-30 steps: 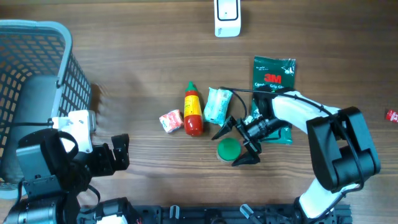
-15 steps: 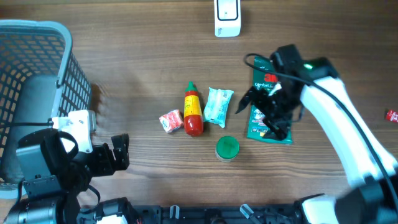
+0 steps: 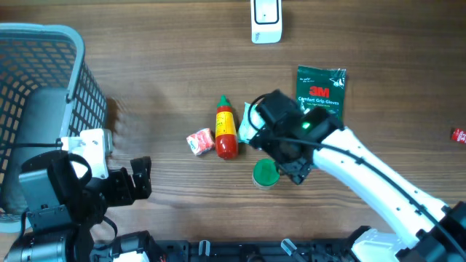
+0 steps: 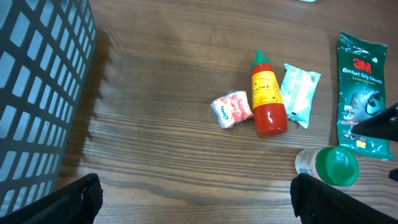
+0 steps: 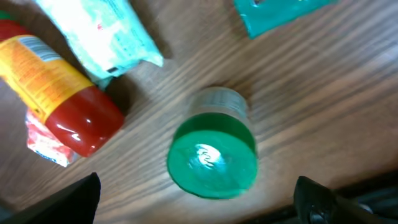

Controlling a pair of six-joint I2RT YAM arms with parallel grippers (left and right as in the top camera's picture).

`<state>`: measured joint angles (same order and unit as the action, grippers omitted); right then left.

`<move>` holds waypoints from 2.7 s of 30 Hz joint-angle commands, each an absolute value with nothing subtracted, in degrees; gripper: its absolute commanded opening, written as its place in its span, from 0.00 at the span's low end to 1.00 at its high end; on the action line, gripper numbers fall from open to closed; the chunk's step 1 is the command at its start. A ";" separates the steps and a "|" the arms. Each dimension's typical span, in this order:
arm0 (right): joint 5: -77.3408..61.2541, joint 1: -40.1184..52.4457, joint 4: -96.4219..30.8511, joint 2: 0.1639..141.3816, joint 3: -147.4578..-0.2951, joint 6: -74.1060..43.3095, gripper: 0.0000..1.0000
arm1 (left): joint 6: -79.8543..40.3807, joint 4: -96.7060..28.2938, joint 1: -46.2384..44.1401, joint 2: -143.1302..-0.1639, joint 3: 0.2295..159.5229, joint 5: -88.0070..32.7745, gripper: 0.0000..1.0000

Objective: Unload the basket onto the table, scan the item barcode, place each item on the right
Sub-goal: 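Reach the right gripper down to the green-lidded jar and grasp it, then lift the jar with the right gripper and carry it to the white scanner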

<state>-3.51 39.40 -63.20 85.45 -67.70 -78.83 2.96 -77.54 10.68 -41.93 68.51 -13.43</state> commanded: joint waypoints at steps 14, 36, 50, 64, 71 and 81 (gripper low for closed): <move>-8.88 40.66 -51.88 97.34 -59.46 -91.70 0.97 | 4.27 -77.38 11.00 -41.52 68.62 -14.33 1.00; -72.29 25.45 -48.14 95.79 -60.45 -39.13 0.61 | 4.27 -77.38 11.00 -41.52 68.62 -14.33 1.00; -71.59 25.54 -53.49 81.41 -60.45 -45.21 0.61 | 4.27 -77.38 11.00 -41.52 68.62 -14.33 1.00; -38.63 25.52 -23.73 80.55 -60.42 -47.88 0.55 | 4.27 -77.38 11.00 -41.52 68.62 -14.33 1.00; -5.76 25.52 -9.47 81.93 -60.42 -30.30 0.53 | 4.27 -77.38 11.00 -41.52 68.62 -14.33 1.00; 11.66 25.50 30.87 101.34 -60.42 -13.26 0.59 | 4.27 -77.38 11.00 -41.52 68.62 -14.33 1.00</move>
